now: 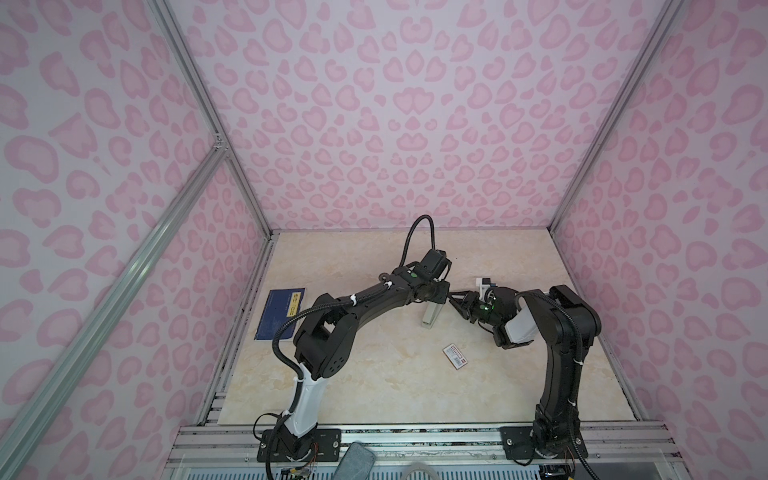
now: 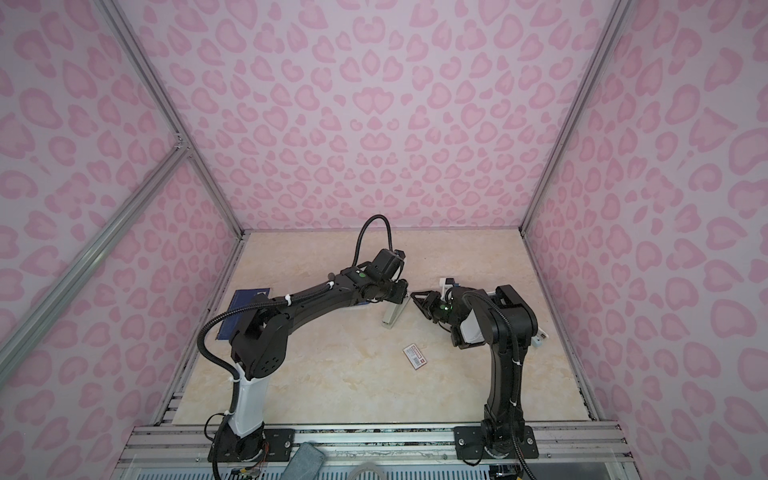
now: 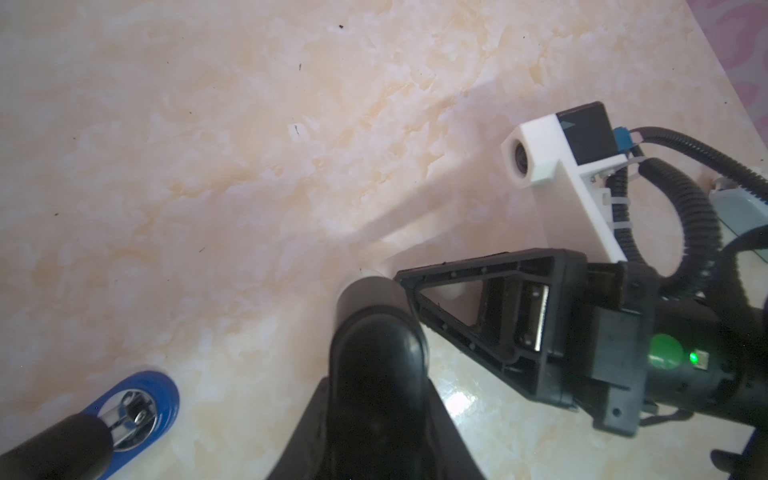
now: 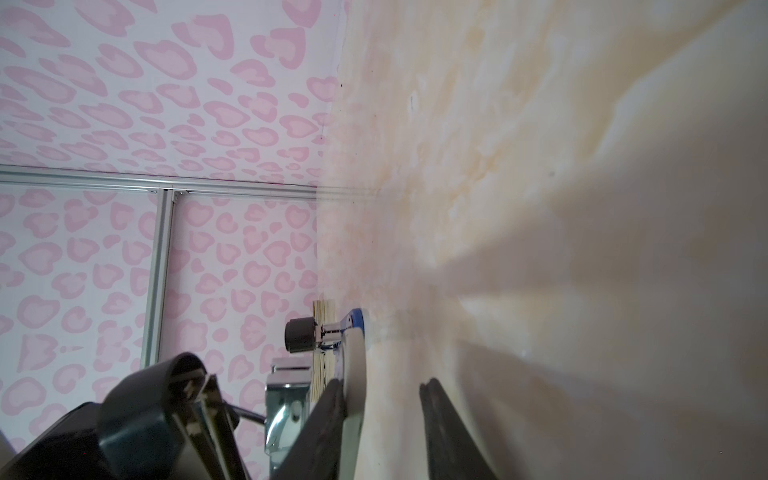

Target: Load the staples into the stapler

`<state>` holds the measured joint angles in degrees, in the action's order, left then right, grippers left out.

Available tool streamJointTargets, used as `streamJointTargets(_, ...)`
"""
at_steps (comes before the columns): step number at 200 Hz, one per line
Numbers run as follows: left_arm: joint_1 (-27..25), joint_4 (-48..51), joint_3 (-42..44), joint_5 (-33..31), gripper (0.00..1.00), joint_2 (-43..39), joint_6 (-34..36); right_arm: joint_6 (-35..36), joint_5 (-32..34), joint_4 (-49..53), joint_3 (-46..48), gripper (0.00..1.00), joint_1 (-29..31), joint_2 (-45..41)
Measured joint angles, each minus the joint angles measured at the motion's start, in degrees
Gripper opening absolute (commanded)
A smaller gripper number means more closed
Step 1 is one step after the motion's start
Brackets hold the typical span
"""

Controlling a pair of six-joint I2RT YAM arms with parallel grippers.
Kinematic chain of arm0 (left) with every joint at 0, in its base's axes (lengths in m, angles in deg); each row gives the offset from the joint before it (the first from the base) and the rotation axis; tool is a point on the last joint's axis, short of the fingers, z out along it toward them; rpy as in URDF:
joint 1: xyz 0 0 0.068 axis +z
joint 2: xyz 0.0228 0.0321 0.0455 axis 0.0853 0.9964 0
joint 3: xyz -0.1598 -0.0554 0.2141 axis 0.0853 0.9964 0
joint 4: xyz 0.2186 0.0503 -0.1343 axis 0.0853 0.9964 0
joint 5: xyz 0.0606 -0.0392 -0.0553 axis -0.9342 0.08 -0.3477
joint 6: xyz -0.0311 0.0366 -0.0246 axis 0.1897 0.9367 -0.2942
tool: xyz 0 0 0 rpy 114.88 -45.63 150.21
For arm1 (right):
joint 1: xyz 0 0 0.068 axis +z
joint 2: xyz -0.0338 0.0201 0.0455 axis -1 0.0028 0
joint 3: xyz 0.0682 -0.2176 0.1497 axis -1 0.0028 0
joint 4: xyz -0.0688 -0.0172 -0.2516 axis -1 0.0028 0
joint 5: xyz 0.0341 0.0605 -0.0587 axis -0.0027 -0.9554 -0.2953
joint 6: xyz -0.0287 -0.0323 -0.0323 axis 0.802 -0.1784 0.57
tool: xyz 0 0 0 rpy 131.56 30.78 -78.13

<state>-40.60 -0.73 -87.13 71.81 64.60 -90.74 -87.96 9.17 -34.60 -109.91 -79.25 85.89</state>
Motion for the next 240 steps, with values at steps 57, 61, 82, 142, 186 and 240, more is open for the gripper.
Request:
streamJointTargets(57,-0.07,-0.26,0.0,-0.15,0.04,0.0,0.02,-1.36,-0.63,-0.94,-0.94,0.26,0.5,0.79)
streamJointTargets(61,-0.09,-0.31,0.0,-0.13,0.04,0.0,0.02,-1.33,-0.68,-0.94,-1.03,0.27,0.55,0.85)
streamJointTargets(82,-0.5,-1.25,0.0,1.14,0.04,0.0,0.0,-1.42,-1.27,-0.87,-1.42,0.3,0.96,1.16)
streamJointTargets(142,-0.68,-1.77,0.92,1.14,0.04,-0.17,-0.07,-4.35,-1.86,-2.71,-1.62,0.06,0.9,1.81)
streamJointTargets(186,-0.7,-4.42,4.94,1.09,0.04,-3.96,-0.59,-4.94,-3.15,-3.37,-1.51,0.0,-1.64,2.58)
streamJointTargets(240,-0.81,-10.05,14.36,0.28,0.04,-13.03,-1.03,-1.11,-2.47,3.82,-3.37,0.0,-4.72,0.15)
